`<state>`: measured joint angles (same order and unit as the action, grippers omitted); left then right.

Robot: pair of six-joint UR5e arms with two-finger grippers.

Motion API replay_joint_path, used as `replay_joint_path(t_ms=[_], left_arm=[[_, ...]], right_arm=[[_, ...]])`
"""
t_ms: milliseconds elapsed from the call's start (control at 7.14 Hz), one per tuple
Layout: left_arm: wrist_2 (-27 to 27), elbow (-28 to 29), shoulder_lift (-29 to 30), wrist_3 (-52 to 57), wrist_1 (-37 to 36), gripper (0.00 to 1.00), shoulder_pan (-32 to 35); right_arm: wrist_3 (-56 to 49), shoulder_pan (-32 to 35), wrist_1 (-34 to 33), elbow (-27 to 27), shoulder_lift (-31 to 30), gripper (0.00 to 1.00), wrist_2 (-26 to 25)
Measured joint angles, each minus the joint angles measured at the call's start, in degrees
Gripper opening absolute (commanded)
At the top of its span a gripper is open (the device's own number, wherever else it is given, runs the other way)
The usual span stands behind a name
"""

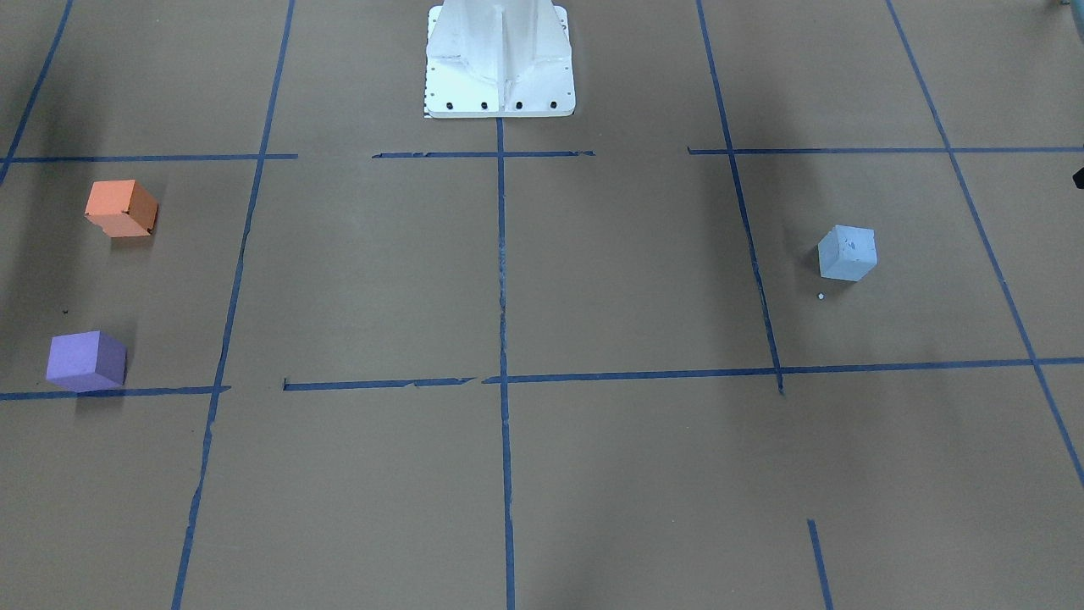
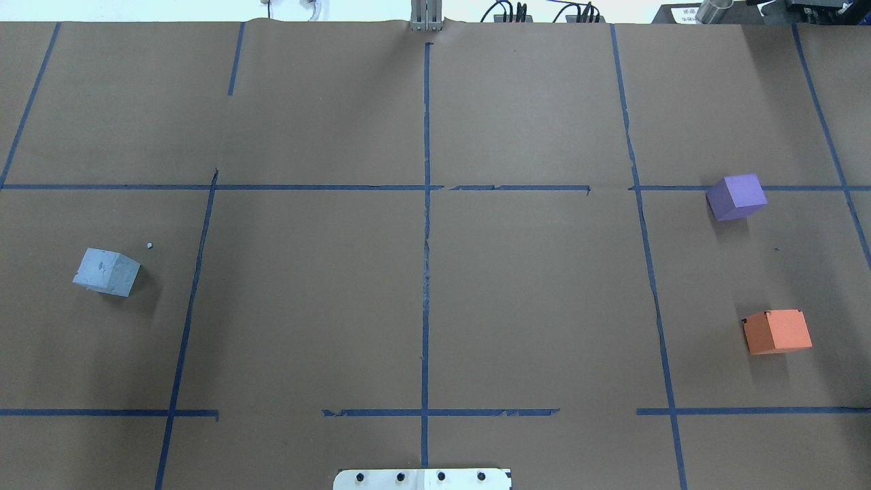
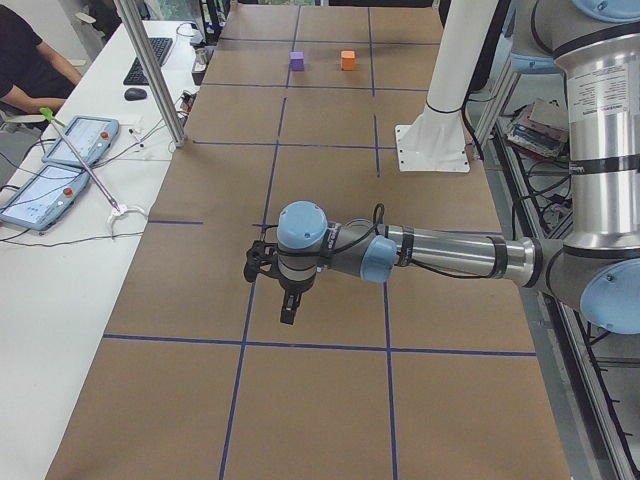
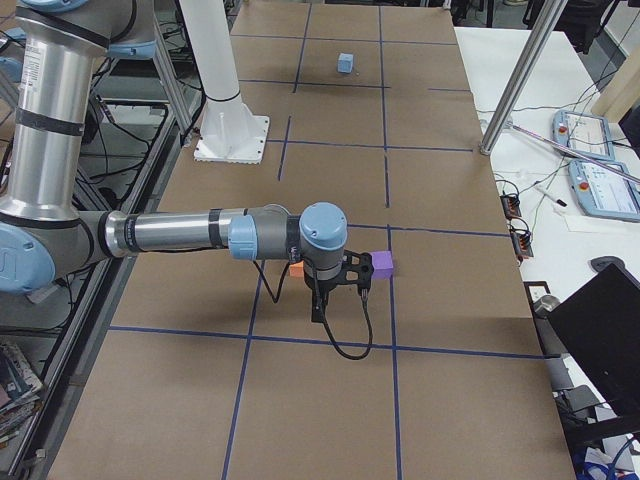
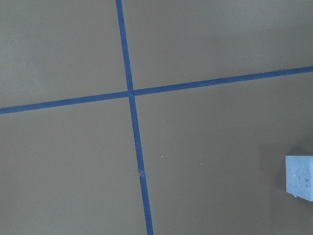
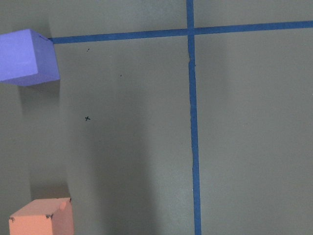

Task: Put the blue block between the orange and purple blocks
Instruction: 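Move the left gripper down toward the light blue cube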

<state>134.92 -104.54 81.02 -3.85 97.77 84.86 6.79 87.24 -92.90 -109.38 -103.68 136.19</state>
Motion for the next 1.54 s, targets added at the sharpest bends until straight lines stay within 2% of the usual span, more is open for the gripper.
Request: replay_joint_path(t_ms=[420, 1260, 1540], left_arm=[[-1.9, -1.11, 2.02, 5.99, -6.96, 1.0, -0.68], [-1.66, -3.4, 1.43, 3.16, -6.82, 1.0, -1.06], [-1.62, -3.35, 1.46, -0.68, -6.47, 1.0, -3.96]], right_arm=[[0.26, 0.27, 0.0, 0.02, 0.02, 1.0, -0.16], [0.67, 0.13, 1.28, 0.4, 0.35, 1.0, -0.06], [0.88, 0.01, 2.55, 0.39, 0.27, 1.0, 0.0]])
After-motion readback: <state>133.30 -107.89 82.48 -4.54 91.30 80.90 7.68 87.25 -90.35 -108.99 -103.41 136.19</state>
